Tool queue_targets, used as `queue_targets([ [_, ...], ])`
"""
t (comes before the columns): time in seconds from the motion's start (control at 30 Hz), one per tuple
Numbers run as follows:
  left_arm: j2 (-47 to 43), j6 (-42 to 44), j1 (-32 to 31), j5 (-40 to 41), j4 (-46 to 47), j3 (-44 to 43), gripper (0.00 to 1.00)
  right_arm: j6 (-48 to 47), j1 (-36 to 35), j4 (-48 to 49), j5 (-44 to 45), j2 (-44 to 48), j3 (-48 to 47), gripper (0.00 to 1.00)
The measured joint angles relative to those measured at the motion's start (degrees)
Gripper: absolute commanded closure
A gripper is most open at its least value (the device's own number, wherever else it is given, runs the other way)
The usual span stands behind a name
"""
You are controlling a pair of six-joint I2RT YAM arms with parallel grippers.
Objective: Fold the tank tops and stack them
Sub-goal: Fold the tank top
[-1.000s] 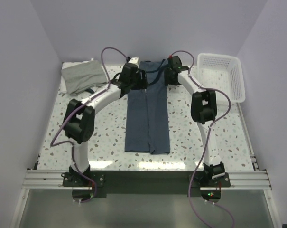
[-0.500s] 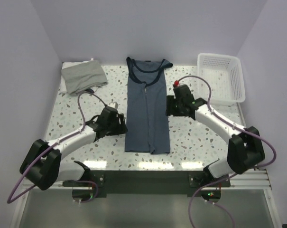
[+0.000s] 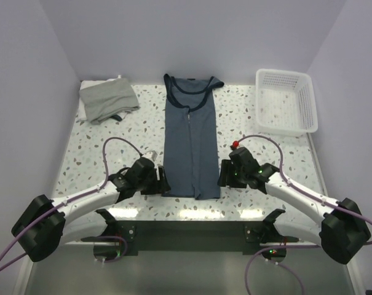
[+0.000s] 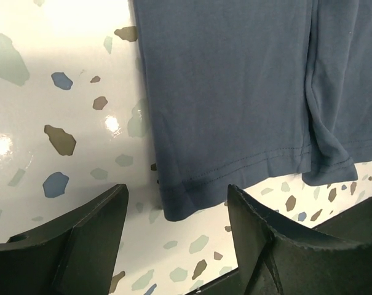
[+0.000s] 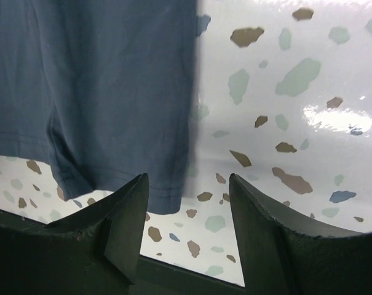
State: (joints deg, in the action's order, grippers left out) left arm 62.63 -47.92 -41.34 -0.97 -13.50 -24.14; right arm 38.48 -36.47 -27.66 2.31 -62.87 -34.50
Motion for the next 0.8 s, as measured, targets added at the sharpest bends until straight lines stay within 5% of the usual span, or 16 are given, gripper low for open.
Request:
queue_targets([
  [0.57,3.7,-2.7,-4.0,0.3,4.9,0.3,0.47,7.8,-7.7,6.4,-1.9,-3.3,6.1,0.48],
  [0.8,5.7,-4.7,-5.6,2.2,4.5,-0.1,0.89,8.7,-7.8,7.1,-1.8,-3.4,7.0,0.82],
])
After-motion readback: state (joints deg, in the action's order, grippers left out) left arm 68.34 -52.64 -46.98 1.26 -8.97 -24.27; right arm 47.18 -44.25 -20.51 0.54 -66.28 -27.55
